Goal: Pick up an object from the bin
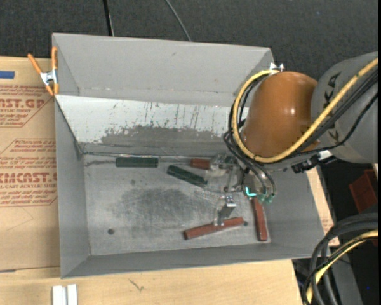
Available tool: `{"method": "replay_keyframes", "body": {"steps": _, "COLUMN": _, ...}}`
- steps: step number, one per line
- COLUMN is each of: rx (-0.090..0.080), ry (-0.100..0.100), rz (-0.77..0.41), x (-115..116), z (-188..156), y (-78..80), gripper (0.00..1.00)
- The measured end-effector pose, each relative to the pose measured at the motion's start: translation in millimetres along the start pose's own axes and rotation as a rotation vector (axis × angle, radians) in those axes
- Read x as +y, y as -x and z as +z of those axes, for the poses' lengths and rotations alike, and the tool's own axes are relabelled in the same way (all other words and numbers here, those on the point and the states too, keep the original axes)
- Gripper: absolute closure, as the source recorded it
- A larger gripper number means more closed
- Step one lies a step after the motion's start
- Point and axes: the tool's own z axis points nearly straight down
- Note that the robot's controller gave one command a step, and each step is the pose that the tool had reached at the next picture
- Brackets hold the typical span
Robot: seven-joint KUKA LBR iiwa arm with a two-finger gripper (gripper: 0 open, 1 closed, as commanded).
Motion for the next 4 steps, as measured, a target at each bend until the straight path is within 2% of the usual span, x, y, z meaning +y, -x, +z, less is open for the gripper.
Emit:
{"method": "replay_keyframes", "body": {"steps": 1, "rx": -0.007, "ry": 0.0, "rz": 0.0, "x": 0.0, "z": -3.3, "y": 1.7, "gripper": 0.0}}
{"method": "replay_keyframes", "body": {"steps": 2, "rx": 0.013, "ry": 0.001, "rz": -0.111, "x": -22.7, "z": 116.2, "y": -12.6, "gripper": 1.0}}
{"method": "replay_keyframes", "body": {"steps": 3, "rx": 0.013, "ry": 0.001, "rz": -0.111, "x": -22.7, "z": 116.3, "y": -12.6, "gripper": 1.0}}
{"method": "replay_keyframes", "body": {"steps": 4, "rx": -0.007, "ry": -0.001, "rz": -0.093, "x": -16.9, "z": -57.0, "y": -14.7, "gripper": 1.0}}
